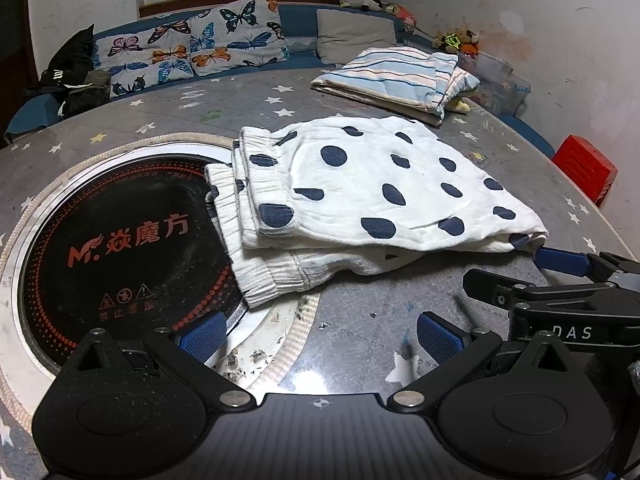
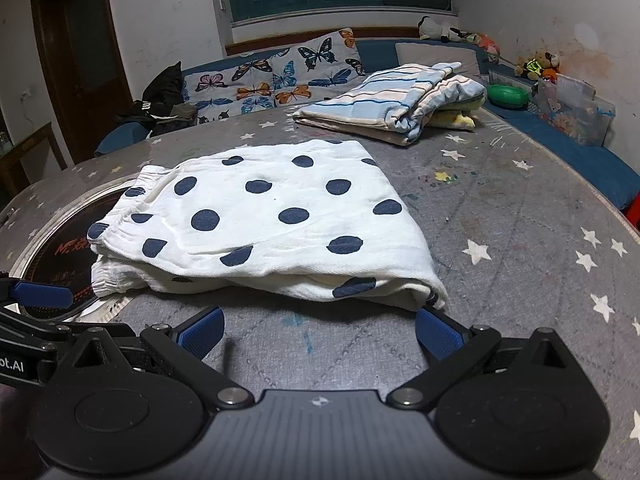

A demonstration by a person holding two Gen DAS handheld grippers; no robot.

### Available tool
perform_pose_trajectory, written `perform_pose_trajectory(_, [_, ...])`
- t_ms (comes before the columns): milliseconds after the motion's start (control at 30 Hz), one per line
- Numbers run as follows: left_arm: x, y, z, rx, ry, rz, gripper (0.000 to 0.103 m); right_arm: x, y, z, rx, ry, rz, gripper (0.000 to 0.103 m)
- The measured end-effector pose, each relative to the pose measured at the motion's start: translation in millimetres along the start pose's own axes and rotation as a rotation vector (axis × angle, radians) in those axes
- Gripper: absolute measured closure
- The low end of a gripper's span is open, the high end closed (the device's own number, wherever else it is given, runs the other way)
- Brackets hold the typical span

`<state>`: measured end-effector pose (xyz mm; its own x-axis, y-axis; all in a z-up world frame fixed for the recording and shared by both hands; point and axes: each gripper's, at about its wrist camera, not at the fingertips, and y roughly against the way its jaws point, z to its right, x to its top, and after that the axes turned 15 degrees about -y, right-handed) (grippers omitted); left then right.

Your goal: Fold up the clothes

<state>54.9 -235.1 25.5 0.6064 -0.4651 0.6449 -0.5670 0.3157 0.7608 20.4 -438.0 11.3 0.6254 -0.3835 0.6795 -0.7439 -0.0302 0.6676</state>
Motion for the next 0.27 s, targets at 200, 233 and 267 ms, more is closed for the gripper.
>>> perform_pose_trajectory(200, [0.1,0.5,-1.6,0.008,0.004,0.005,0.000,-0.4,0.4,0.3,0.001,-0.001,0.000,0.000])
perform_pose_trajectory(233, [0.1,0.5,-1.8,0.008,0.004,0.005,0.000,-0.4,0.5,0.4,0.001,-0.002,0.000,0.000])
perform_pose_trajectory(267, [0.1,0.3,-1.9,0.006,0.005,0.004,0.000,-0.4,0.6,0.5,0.001,-0.002,0.000,0.000])
